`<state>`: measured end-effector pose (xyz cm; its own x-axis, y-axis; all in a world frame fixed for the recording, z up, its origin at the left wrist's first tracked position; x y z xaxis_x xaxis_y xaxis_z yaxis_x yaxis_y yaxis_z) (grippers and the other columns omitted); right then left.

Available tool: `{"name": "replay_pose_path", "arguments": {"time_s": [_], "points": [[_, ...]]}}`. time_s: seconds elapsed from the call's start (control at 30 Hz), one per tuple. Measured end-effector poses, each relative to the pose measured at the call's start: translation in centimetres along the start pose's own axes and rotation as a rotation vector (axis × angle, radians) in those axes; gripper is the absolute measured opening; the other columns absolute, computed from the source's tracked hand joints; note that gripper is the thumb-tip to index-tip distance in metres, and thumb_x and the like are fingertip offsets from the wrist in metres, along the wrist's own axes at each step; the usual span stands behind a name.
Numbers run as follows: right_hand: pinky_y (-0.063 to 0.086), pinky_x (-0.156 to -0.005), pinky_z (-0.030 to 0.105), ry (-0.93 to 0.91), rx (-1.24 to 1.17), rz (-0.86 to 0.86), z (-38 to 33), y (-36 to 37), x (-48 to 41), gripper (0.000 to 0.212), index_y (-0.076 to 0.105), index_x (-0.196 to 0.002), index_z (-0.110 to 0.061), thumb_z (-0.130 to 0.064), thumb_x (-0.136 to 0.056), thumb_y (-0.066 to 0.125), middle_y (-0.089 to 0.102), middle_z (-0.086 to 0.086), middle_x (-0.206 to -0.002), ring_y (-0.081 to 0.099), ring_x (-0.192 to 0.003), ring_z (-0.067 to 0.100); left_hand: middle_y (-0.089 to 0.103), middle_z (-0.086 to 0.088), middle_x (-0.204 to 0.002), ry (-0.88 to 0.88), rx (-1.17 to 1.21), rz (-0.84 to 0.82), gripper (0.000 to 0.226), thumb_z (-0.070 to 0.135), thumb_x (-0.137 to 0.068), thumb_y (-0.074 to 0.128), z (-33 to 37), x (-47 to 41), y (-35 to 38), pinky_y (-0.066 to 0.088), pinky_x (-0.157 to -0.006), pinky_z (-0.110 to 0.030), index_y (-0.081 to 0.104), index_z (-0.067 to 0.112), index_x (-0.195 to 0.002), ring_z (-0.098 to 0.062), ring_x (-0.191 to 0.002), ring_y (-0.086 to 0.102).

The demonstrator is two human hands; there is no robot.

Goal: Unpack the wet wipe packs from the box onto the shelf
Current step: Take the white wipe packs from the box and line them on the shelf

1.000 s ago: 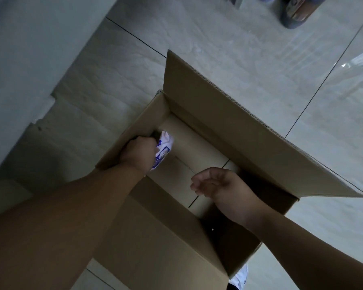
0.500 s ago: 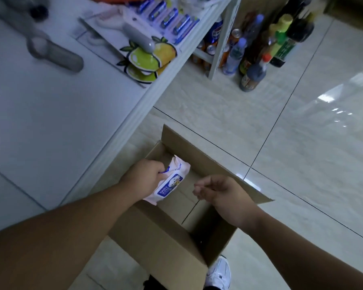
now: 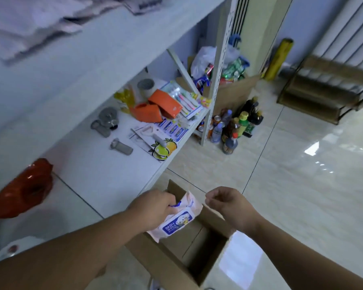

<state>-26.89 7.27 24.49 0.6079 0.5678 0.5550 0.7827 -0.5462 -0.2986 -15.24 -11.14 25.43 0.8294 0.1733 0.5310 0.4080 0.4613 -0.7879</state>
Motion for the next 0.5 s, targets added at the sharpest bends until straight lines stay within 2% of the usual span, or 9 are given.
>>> {"name": "replay_pose_path", "arguments": {"time_s": [0.07, 0.13, 0.2, 0.27, 0.33, 0.4, 0.47, 0.5], "points": [[0.055, -0.071, 0.024, -0.043, 0.049, -0.02, -4.4, -1.1, 2.2, 0.004, 0.072, -0.089, -0.023, -0.026, -0.092, 0.071, 0.076, -0.007, -0.086, 0.069, -0.082, 0.01, 0.069, -0.006, -0.087, -0.009, 0.002, 0.013, 0.033, 0.046, -0.098, 0.052, 1.8, 3.2, -3.4, 0.047, -0.062, -0.032, 0.055, 0.017, -0.08, -0.019, -0.076, 0.065], [0.057, -0.085, 0.036, -0.127, 0.112, -0.069, -9.2, -1.8, 4.0, 0.008, 0.071, -0.094, -0.021, -0.027, -0.09, 0.073, 0.077, -0.003, -0.092, 0.07, -0.089, 0.015, 0.067, -0.008, -0.084, -0.01, 0.023, 0.032, 0.037, 0.046, -0.096, 0.052, 3.3, 6.3, -6.8, 0.051, -0.064, -0.035, 0.055, 0.013, -0.081, -0.022, -0.077, 0.066], [0.057, -0.093, 0.04, -0.194, 0.153, -0.108, -13.7, -2.4, 5.9, 0.011, 0.071, -0.096, -0.02, -0.027, -0.088, 0.076, 0.077, -0.001, -0.095, 0.071, -0.094, 0.018, 0.06, -0.01, -0.077, 0.006, 0.02, 0.074, 0.036, 0.043, -0.095, 0.054, 5.0, 9.5, -10.5, 0.042, -0.059, -0.031, 0.054, 0.011, -0.079, -0.022, -0.068, 0.058], [0.056, -0.096, 0.039, -0.245, 0.186, -0.164, -17.9, -2.8, 8.1, 0.012, 0.073, -0.095, -0.022, -0.029, -0.087, 0.077, 0.077, -0.003, -0.097, 0.072, -0.096, 0.015, 0.054, -0.007, -0.071, 0.019, 0.005, 0.123, 0.034, 0.041, -0.095, 0.057, 6.4, 12.9, -14.5, 0.036, -0.06, -0.031, 0.054, 0.013, -0.077, -0.018, -0.066, 0.05], [0.055, -0.093, 0.035, -0.315, 0.222, -0.248, -22.1, -2.8, 10.5, 0.011, 0.076, -0.092, -0.023, -0.033, -0.087, 0.077, 0.077, -0.005, -0.094, 0.071, -0.092, 0.011, 0.048, -0.003, -0.066, 0.031, -0.013, 0.172, 0.034, 0.041, -0.096, 0.059, 7.5, 16.3, -18.5, 0.036, -0.062, -0.032, 0.053, 0.014, -0.075, -0.017, -0.066, 0.048], [0.054, -0.083, 0.028, -0.376, 0.2, -0.33, -26.5, -2.7, 13.1, 0.016, 0.077, -0.095, -0.014, -0.029, -0.092, 0.073, 0.076, -0.002, -0.089, 0.066, -0.083, 0.01, 0.053, -0.003, -0.067, 0.03, -0.013, 0.22, 0.034, 0.041, -0.094, 0.061, 8.1, 20.0, -22.5, 0.043, -0.064, -0.035, 0.058, 0.012, -0.078, -0.018, -0.065, 0.053], [0.053, -0.074, 0.023, -0.432, 0.137, -0.392, -31.1, -2.3, 15.7, 0.03, 0.072, -0.101, 0.003, -0.026, -0.093, 0.071, 0.073, 0.011, -0.09, 0.063, -0.079, 0.013, 0.06, -0.004, -0.07, 0.023, -0.017, 0.28, 0.032, 0.042, -0.093, 0.063, 8.2, 24.0, -26.4, 0.045, -0.065, -0.035, 0.061, 0.013, -0.08, -0.017, -0.067, 0.058], [0.054, -0.076, 0.025, -0.462, 0.108, -0.43, -33.2, -1.8, 17.0, 0.038, 0.07, -0.103, 0.005, -0.03, -0.09, 0.073, 0.073, 0.019, -0.094, 0.064, -0.081, 0.016, 0.059, -0.002, -0.068, 0.017, -0.023, 0.309, 0.031, 0.041, -0.094, 0.064, 8.0, 26.1, -28.1, 0.041, -0.063, -0.032, 0.059, 0.015, -0.077, -0.013, -0.066, 0.056]]}}
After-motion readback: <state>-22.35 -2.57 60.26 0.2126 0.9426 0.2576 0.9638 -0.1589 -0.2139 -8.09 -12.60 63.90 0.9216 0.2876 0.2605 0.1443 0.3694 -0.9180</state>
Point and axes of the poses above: each hand's wrist, its own x-axis away from the middle knuckle, its own y-axis out of the palm, z = x × y, the point moved 6 cm from there along -x, towards the middle knuckle
